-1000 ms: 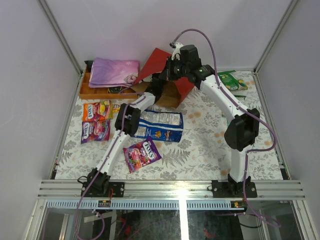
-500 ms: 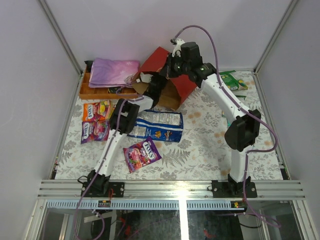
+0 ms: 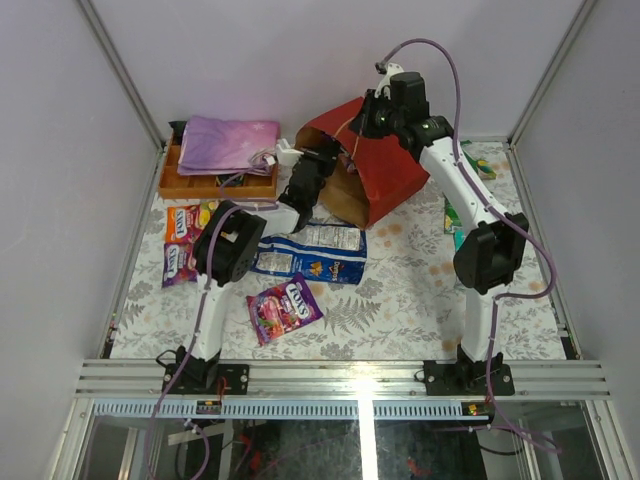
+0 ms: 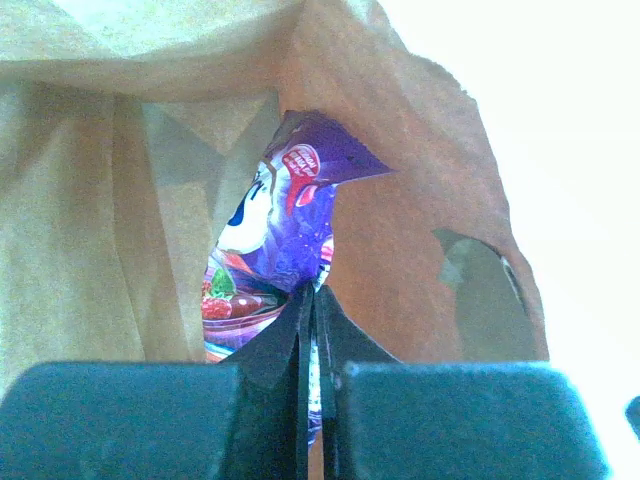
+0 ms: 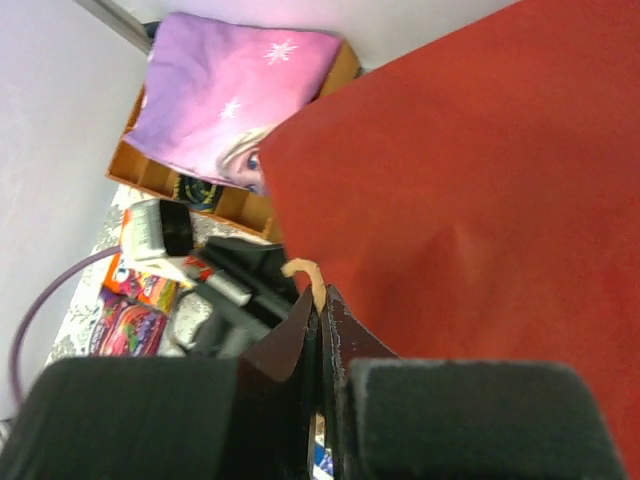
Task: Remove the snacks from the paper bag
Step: Take out the snack from the paper bag, then adjust the paper bag at the center of the board.
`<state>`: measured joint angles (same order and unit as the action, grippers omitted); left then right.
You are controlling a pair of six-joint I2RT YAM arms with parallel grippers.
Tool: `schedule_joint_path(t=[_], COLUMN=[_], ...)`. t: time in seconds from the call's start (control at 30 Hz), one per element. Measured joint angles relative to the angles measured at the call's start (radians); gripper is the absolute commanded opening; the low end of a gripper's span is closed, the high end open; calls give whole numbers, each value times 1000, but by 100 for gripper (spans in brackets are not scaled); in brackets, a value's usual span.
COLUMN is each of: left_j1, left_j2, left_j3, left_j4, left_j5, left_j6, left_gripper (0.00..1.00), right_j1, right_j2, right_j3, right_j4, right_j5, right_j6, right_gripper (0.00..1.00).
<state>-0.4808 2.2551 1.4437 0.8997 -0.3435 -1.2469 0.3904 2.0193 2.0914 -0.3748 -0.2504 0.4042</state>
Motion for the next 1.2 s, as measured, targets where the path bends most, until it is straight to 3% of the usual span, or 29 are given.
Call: schedule_joint_path(t=[0.3,0.47,0.8,1.2], left_j1=[-3,-12,-16,-15], left_j2=[-101,-221,-470,-917], left_j3=[-145,-274,-379,-498], left_j4=[23,21,23,-171], left_j5=[50,74,191,288], left_j6=[-51,-46,-8,230], left_gripper=[0,0,0,0], right_j1=[-53,-70,-123,-150], right_j2=[107,140,171,245], right_j3=[80,130,249,355], right_j4=[-10,-15,-22,-35], right_j5=[24,31,51,56], right_j6=[-1,-5,-24,-49], right_gripper=[0,0,0,0])
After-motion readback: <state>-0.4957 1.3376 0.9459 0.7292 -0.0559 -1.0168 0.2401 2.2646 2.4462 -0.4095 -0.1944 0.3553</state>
